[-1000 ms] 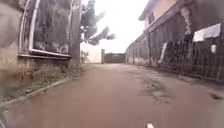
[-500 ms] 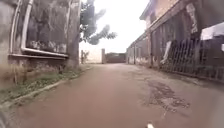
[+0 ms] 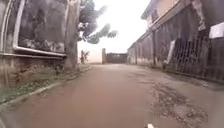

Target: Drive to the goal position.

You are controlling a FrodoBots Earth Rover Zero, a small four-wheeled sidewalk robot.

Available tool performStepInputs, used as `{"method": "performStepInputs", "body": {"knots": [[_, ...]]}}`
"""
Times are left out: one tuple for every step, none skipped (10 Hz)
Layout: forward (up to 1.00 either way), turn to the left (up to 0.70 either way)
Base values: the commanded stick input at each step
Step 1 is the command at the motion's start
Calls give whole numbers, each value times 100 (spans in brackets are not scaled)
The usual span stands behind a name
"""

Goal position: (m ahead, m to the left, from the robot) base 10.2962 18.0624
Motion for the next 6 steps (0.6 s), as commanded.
{"method": "performStepInputs", "body": {"knots": [[70, 0], [70, 0], [70, 0], [70, 0], [70, 0], [70, 0]]}}
